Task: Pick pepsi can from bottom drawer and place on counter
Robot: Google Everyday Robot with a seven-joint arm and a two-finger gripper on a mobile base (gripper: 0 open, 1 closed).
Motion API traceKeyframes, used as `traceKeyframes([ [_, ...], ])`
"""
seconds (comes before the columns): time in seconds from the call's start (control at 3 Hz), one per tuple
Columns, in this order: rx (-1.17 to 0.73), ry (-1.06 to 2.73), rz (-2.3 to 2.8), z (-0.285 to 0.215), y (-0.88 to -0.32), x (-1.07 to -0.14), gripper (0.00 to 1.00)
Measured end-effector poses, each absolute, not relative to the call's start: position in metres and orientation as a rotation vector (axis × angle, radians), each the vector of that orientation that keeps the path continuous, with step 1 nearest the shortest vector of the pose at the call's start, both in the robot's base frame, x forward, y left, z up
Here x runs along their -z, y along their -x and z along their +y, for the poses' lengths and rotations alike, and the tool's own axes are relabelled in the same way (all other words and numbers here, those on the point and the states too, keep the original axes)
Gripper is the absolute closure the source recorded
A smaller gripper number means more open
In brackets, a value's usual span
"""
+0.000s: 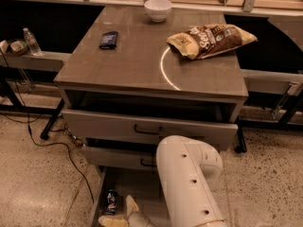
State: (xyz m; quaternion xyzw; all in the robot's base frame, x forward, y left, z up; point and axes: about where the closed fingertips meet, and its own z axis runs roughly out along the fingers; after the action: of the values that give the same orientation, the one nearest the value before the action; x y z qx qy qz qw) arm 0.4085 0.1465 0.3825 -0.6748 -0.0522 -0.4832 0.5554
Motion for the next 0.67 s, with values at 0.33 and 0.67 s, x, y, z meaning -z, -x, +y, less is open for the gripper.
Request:
traceKeyframes([
  [0.33,1.25,1.619,-0.1,0.113,-0.37,-0.414,0.0],
  [0.67,1.268,1.667,-0.151,0.102,-0.325,-0.424,0.0],
])
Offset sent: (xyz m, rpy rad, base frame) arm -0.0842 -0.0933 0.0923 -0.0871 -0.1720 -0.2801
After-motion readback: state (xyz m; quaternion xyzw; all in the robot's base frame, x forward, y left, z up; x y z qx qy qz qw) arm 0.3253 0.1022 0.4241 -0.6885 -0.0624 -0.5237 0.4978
